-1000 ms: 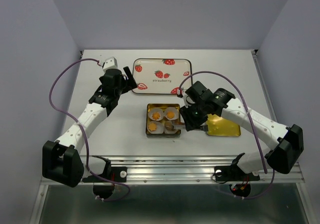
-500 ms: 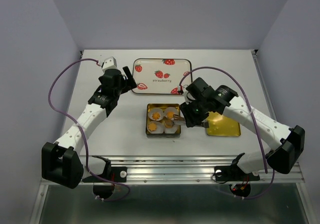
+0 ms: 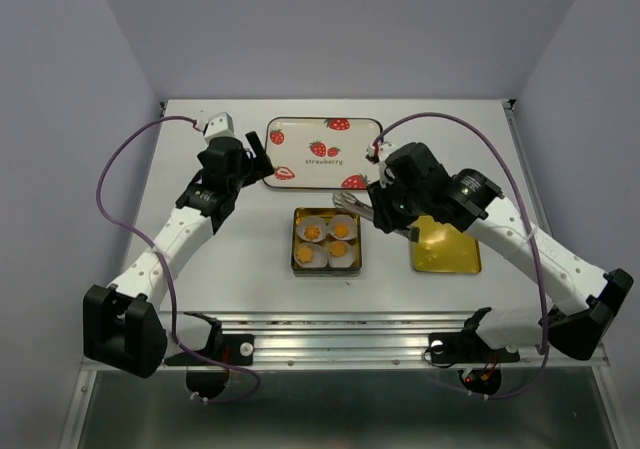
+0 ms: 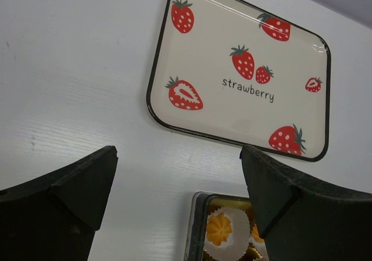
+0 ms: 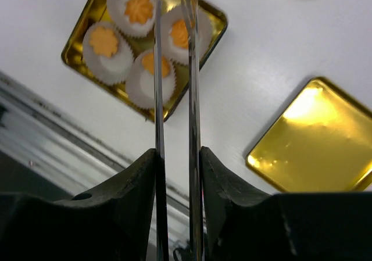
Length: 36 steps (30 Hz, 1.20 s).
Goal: Pack the cookies
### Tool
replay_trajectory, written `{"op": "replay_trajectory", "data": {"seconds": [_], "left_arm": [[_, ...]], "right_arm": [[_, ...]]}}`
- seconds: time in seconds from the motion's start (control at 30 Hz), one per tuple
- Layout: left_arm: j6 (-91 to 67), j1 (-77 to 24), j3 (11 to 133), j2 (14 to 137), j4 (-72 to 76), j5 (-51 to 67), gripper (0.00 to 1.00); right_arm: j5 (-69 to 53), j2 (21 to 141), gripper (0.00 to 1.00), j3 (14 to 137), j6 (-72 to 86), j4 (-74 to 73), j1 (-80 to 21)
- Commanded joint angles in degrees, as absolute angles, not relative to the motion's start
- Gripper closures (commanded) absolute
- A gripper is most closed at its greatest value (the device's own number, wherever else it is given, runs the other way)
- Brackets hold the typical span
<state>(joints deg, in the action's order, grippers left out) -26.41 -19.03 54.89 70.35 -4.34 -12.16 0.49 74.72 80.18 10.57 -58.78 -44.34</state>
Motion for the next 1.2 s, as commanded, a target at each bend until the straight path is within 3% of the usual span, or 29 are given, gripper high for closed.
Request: {"op": "replay_trajectory", "data": {"seconds": [0.0, 0.17, 0.27, 0.33, 0.53, 0.73, 1.03, 1.17], "left_arm": [[-26.1, -19.2, 57.5, 70.9, -1.3, -10.7, 0.01], [-25.1, -19.2, 58.2, 73.1, -0.4, -9.1, 0.01], [-25.2, -19.2, 58.0, 74.2, -0.4, -8.3, 0.01], [-25.7, -19.2, 58.0, 74.5, -0.4, -8.4, 0.01], [-25.6, -19.2, 57.2, 75.0, 2.4, -7.4, 0.01], [-25.0, -19.2, 58.6, 76.5, 2.3, -8.1, 0.01], [-24.0, -19.2, 60.5, 77.7, 0.5, -8.6, 0.01], [-24.4, -19.2, 60.3, 77.1, 0.4, -8.3, 0.01]], "right_arm": [[16.6, 74.9, 0.61, 83.6, 14.6, -45.5, -42.4], [10.7, 83.1, 0.62, 86.0, 14.0, -33.0, -25.1], [13.5, 92.0, 0.61, 91.2, 12.3, -28.1, -17.4], [8.8, 99.8, 0.62, 94.8, 11.2, -26.5, -11.8], [10.7, 116.9, 0.66, 108.0, 0.7, -25.0, -7.1], [6.5, 125.0, 0.65, 107.2, -7.4, -19.1, -3.7], [10.5, 130.8, 0.43, 106.1, -6.2, -17.8, -3.2], [12.2, 127.5, 0.17, 103.9, -4.8, -17.9, -3.2]]}}
